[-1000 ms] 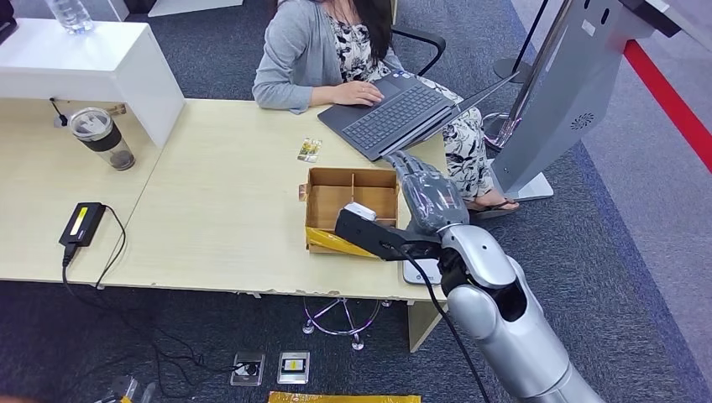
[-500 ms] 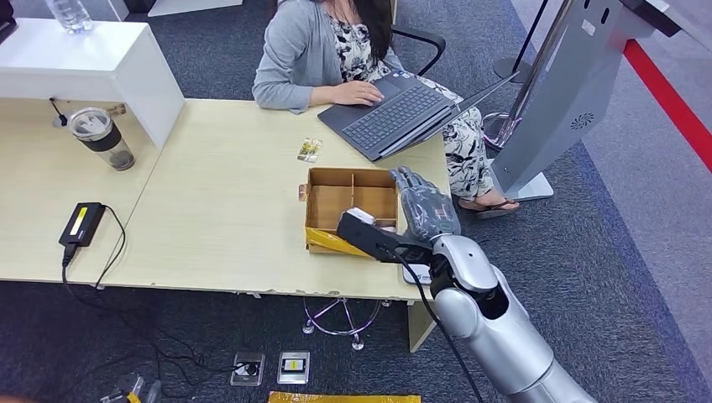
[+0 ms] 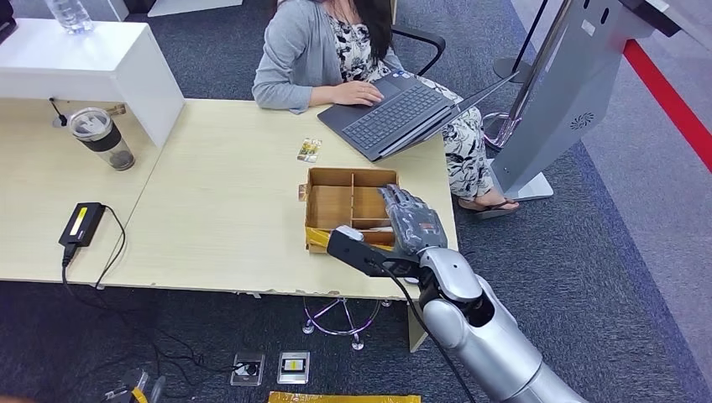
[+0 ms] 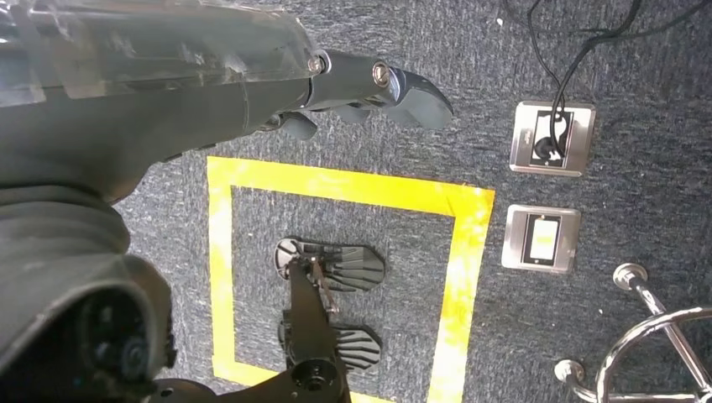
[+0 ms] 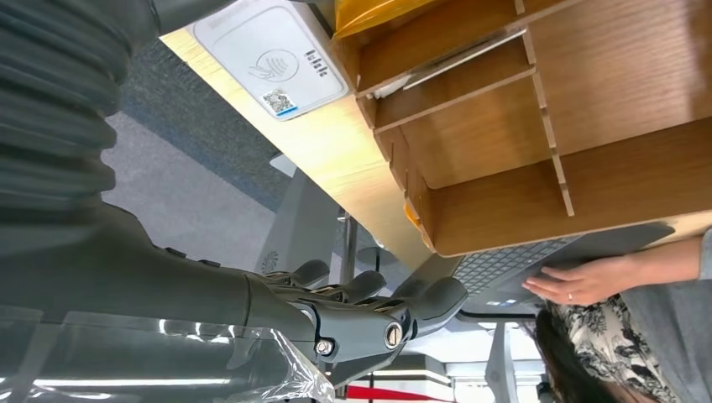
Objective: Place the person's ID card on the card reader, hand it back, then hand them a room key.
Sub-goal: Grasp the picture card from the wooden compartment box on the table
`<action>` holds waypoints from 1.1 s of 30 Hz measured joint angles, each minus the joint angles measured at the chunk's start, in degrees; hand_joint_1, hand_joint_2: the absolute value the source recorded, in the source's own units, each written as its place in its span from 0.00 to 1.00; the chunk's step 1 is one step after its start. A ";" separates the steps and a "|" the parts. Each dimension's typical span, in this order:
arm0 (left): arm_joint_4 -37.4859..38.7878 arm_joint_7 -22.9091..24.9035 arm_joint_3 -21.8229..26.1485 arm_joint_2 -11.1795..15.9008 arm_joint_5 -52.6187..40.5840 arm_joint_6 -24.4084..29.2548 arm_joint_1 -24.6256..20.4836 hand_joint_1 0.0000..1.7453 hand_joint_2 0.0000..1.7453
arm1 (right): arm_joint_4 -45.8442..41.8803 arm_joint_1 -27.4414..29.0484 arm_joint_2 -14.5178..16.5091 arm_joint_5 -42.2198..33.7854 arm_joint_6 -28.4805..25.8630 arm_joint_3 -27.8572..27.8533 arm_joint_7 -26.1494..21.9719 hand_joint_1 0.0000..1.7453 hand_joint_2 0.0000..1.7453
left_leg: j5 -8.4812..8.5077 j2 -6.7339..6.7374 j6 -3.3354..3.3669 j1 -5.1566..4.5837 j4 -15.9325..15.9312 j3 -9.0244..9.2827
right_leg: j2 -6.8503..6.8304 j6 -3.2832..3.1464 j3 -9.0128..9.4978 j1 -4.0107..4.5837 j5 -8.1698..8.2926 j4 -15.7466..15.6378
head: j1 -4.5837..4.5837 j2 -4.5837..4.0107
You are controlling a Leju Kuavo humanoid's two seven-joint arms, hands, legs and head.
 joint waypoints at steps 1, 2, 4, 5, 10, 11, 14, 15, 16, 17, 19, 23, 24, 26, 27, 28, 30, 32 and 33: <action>-0.02 0.07 0.00 -0.03 -0.02 -0.01 -0.07 0.00 0.00 | 0.19 0.00 0.00 -0.01 -0.14 0.23 0.03 0.00 1.00 | 0.00 0.00 0.00 0.00 0.00 0.00 | 0.00 0.00 0.00 0.00 0.00 0.00 | 0.01 0.00; -0.05 0.13 0.00 -0.04 -0.03 -0.01 -0.14 0.00 0.00 | 0.40 0.00 0.00 -0.01 -0.28 0.44 0.05 0.00 1.00 | 0.00 0.00 0.00 0.00 0.00 0.00 | 0.00 0.00 0.00 0.00 0.00 0.00 | 0.01 0.00; -0.11 0.24 0.00 -0.04 -0.04 -0.02 -0.24 0.00 0.00 | 0.84 -0.01 -0.01 -0.01 -0.56 0.79 0.09 0.00 1.00 | 0.00 0.00 0.00 0.00 0.00 0.00 | 0.00 0.00 0.00 0.00 0.00 0.00 | 0.02 0.00; -0.14 0.28 -0.01 -0.04 -0.05 -0.02 -0.26 0.00 0.00 | 1.06 -0.03 -0.02 -0.01 -0.73 0.95 0.11 0.00 1.00 | 0.00 0.00 0.00 0.00 0.00 0.00 | 0.00 0.00 0.01 0.00 0.00 0.00 | 0.01 0.00; -0.14 0.40 -0.02 -0.04 -0.19 0.00 -0.39 0.00 0.00 | 2.69 -0.72 -0.02 0.00 -2.13 1.51 0.09 0.00 1.00 | 0.00 0.00 0.00 0.00 0.00 0.00 | 0.00 0.00 0.01 0.00 0.00 0.00 | 0.01 0.00; -0.14 0.40 -0.02 -0.04 -0.27 0.00 -0.40 0.00 0.00 | 3.10 -0.94 -0.02 0.01 -2.37 1.53 0.03 0.00 1.00 | 0.00 0.00 0.00 0.00 0.00 0.00 | 0.00 0.00 0.01 0.00 0.00 0.00 | 0.00 0.00; -0.14 0.46 -0.02 -0.04 -0.44 0.00 -0.43 0.00 0.00 | 4.22 -1.40 -0.02 0.08 -3.12 1.63 -0.26 0.00 1.00 | 0.00 0.00 0.00 0.00 0.00 0.00 | 0.00 0.00 0.01 0.00 0.00 0.00 | 0.00 0.00; -0.14 0.51 -0.02 -0.04 -0.46 0.01 -0.45 0.00 0.00 | 4.67 -1.59 -0.01 0.14 -3.44 1.70 -0.41 0.00 1.00 | 0.00 0.00 0.00 0.00 0.00 0.00 | 0.00 0.00 0.01 0.00 0.00 0.00 | 0.00 0.00; -0.14 0.57 -0.02 -0.04 -0.50 0.01 -0.49 0.00 0.00 | 5.23 -1.80 0.00 0.23 -3.82 1.78 -0.56 0.00 1.00 | 0.00 0.00 0.00 0.00 0.00 0.00 | 0.00 0.00 0.01 0.00 0.00 0.00 | 0.00 0.00; -0.14 0.61 -0.02 -0.04 -0.52 0.01 -0.54 0.00 0.00 | 5.79 -2.02 0.01 0.34 -4.19 1.86 -0.71 0.00 1.00 | 0.00 0.00 0.00 0.00 0.00 0.00 | 0.00 0.00 0.01 0.00 0.00 0.00 | 0.01 0.00; -0.14 0.67 -0.02 -0.04 -0.57 0.01 -0.61 0.00 0.00 | 6.85 -2.38 0.07 0.60 -4.81 2.06 -0.89 0.00 1.00 | 0.00 -0.01 0.00 0.00 0.00 0.00 | -0.01 0.00 0.01 0.00 0.00 0.00 | 0.01 0.00; -0.17 0.78 -0.04 -0.06 -0.61 0.04 -0.67 0.00 0.00 | 8.82 -3.04 0.49 1.08 -5.79 2.32 -1.15 0.00 1.00 | 0.00 -0.01 0.00 0.00 0.00 0.00 | 0.00 0.00 0.01 0.00 0.00 0.00 | 0.00 0.00; -0.20 0.78 -0.04 -0.07 -0.61 0.07 -0.68 0.00 0.00 | 9.38 -3.26 0.56 1.15 -6.07 2.34 -1.19 0.00 1.00 | 0.00 -0.01 0.00 0.00 0.00 -0.01 | -0.01 0.00 0.01 0.00 0.00 0.00 | 0.01 0.00; -0.25 0.78 -0.04 -0.07 -0.61 0.13 -0.71 0.00 0.00 | 10.64 -3.76 0.74 1.21 -6.72 2.36 -1.32 0.00 1.00 | 0.00 -0.01 0.00 0.00 0.00 -0.01 | -0.01 0.00 0.01 0.00 0.00 0.00 | 0.01 0.00; -0.27 0.78 -0.04 -0.07 -0.61 0.15 -0.72 0.00 0.00 | 11.28 -4.00 0.88 1.24 -7.04 2.36 -1.40 0.00 1.00 | 0.00 -0.01 0.00 0.00 0.00 -0.01 | -0.01 0.00 0.01 0.00 0.00 0.00 | 0.01 0.00; -0.27 0.78 -0.04 -0.08 -0.61 0.16 -0.75 0.00 0.00 | 11.92 -4.19 1.06 1.26 -7.37 2.36 -1.51 0.00 1.00 | 0.00 -0.01 0.00 0.00 0.00 -0.01 | -0.01 0.00 0.01 0.00 0.00 0.00 | 0.01 0.00; -0.27 0.78 -0.04 -0.11 -0.61 0.17 -0.79 0.00 0.00 | 13.12 -4.55 1.42 1.34 -7.86 2.36 -1.74 0.00 1.00 | 0.00 -0.01 0.00 0.00 0.00 -0.01 | 0.00 0.00 0.00 0.00 0.00 0.00 | 0.00 0.00; -0.28 0.78 -0.04 -0.16 -0.61 0.18 -0.80 0.00 0.00 | 14.59 -5.14 1.84 1.45 -8.11 2.38 -1.96 0.00 1.00 | 0.00 -0.01 0.00 0.00 0.00 -0.01 | 0.00 0.00 0.00 0.00 0.00 0.00 | 0.00 0.00; -0.30 0.78 -0.04 -0.18 -0.60 0.18 -0.80 0.00 0.00 | 15.41 -5.46 2.09 1.53 -8.16 2.38 -2.06 0.00 1.00 | 0.00 -0.01 0.00 0.00 0.00 -0.01 | 0.00 0.00 0.00 0.00 0.00 0.00 | 0.01 0.00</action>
